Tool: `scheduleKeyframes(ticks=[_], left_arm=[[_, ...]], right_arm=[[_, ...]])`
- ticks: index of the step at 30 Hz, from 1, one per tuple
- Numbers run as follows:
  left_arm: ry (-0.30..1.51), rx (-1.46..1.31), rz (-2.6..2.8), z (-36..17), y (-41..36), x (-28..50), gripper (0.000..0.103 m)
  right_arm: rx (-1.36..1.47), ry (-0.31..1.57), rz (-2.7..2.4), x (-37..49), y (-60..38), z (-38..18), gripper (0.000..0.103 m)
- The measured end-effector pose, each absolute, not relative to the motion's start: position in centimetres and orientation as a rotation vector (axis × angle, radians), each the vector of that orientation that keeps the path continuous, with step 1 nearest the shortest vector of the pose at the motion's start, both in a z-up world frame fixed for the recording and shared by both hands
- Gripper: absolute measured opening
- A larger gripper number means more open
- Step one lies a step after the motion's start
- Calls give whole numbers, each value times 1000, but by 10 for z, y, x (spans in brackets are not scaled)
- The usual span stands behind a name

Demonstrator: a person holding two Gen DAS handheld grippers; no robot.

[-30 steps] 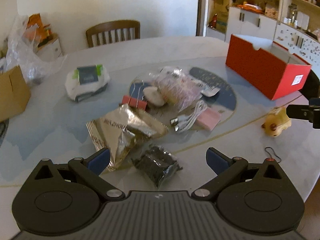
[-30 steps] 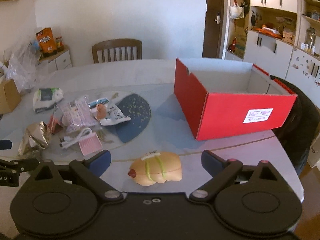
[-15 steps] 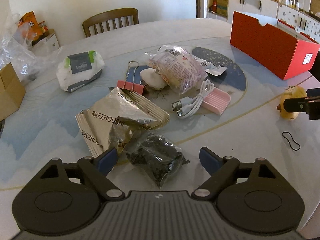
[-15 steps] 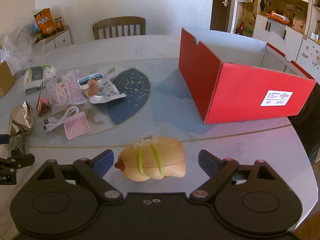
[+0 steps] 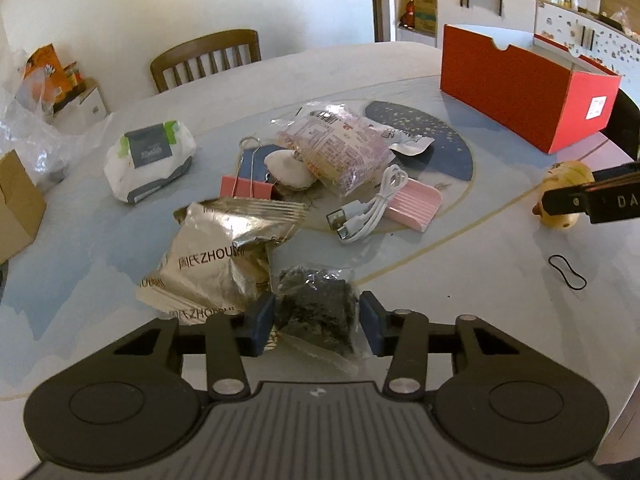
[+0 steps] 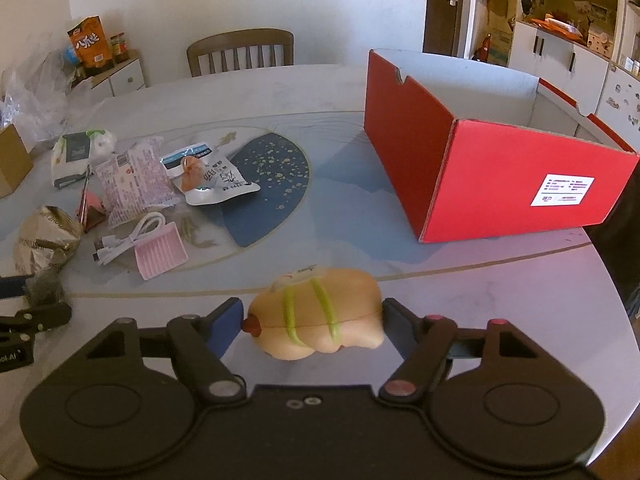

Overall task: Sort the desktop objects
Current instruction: 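Grasp the black bag with the left tool while the right tool grasps the yellow toy, then carry the black bag and yellow toy with both tools into the red box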

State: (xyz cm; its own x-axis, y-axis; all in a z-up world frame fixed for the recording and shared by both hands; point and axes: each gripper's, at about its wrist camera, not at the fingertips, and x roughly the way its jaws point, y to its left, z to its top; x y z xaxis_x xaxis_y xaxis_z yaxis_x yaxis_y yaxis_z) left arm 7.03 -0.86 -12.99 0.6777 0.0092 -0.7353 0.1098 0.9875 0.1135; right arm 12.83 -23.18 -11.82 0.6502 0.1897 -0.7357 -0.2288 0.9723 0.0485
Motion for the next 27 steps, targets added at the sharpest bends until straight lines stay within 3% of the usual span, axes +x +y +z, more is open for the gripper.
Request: scheduleKeyframes(ticks=[15, 27], left_arm=[[742, 187, -98, -109, -16, 64, 38], [710, 128, -176, -60, -34, 87, 38]], right_arm=[[-11, 803, 236, 123, -236, -99, 72], [32, 770, 239, 124, -250, -53, 71]])
